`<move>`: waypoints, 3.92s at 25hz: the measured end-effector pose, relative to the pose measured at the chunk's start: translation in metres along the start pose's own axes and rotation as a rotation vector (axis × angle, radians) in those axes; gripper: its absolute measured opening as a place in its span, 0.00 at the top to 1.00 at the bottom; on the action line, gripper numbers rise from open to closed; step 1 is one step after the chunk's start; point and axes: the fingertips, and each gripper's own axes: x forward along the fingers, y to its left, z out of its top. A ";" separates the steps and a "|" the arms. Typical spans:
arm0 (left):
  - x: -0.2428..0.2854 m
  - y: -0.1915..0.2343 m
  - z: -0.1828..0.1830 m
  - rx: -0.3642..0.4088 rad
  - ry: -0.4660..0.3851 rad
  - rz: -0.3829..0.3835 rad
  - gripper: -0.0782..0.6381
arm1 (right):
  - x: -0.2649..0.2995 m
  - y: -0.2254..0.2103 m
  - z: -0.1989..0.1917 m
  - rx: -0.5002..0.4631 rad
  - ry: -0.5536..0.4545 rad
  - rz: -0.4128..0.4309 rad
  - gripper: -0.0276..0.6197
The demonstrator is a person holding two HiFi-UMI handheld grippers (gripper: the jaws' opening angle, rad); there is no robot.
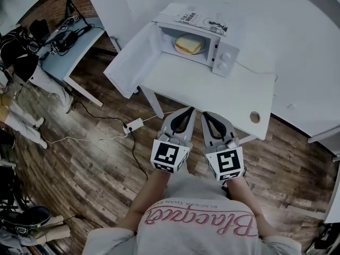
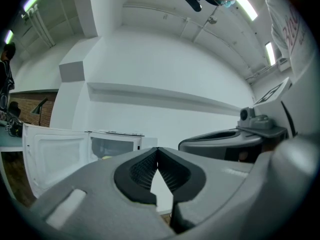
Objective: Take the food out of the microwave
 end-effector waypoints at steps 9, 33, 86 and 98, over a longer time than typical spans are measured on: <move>0.056 0.064 0.005 0.003 -0.003 -0.038 0.88 | 0.074 -0.030 0.000 -0.006 0.021 -0.041 0.94; 0.174 0.202 -0.052 -0.171 0.153 -0.190 0.61 | 0.231 -0.082 -0.018 0.048 0.126 -0.172 0.94; 0.309 0.312 -0.217 -1.275 0.288 0.238 0.74 | 0.325 -0.149 -0.102 0.075 0.259 -0.029 0.94; 0.311 0.311 -0.212 -1.301 0.387 0.272 0.81 | 0.316 -0.148 -0.100 0.063 0.257 -0.054 0.94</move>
